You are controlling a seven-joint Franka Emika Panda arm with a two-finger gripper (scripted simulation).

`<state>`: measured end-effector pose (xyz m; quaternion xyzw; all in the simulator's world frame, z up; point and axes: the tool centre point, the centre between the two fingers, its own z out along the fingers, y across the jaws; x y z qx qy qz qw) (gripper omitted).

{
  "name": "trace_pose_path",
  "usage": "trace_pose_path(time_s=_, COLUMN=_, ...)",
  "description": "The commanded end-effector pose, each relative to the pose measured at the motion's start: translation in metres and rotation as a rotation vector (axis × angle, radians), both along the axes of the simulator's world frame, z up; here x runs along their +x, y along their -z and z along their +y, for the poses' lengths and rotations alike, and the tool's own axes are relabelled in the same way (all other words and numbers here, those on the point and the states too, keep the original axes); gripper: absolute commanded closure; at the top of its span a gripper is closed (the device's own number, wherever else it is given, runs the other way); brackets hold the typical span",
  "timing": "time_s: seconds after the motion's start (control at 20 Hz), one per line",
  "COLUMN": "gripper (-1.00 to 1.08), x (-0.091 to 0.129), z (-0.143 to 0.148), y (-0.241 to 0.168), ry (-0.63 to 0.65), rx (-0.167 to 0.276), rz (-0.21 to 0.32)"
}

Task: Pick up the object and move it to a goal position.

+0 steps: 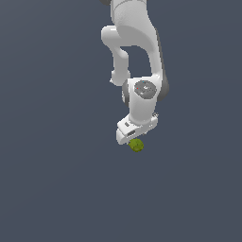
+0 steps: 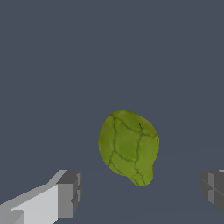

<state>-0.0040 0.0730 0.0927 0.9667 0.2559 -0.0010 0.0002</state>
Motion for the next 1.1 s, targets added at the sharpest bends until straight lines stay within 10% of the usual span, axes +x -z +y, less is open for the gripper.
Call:
trace_pose_path(time_s=0.0, gripper=-0.92, x=0.000, z=0.002, y=0.002, ry=-0.015, rx=0.001, rz=-0.002)
trace_pose_path(time_s=0.95, gripper=-0.92, x=0.000, z=0.002, y=0.052, ry=-0.016, rx=0.001, rz=-0.002)
trace_pose_path(time_s=1.0, gripper=1.08, x=0.000, z=0.002, y=0.052, ry=-0.016, rx=0.001, rz=-0.002)
trace_pose_path(time_s=1.05, gripper=1.08, x=0.000, z=0.002, y=0.052, ry=-0.016, rx=0.001, rz=-0.002)
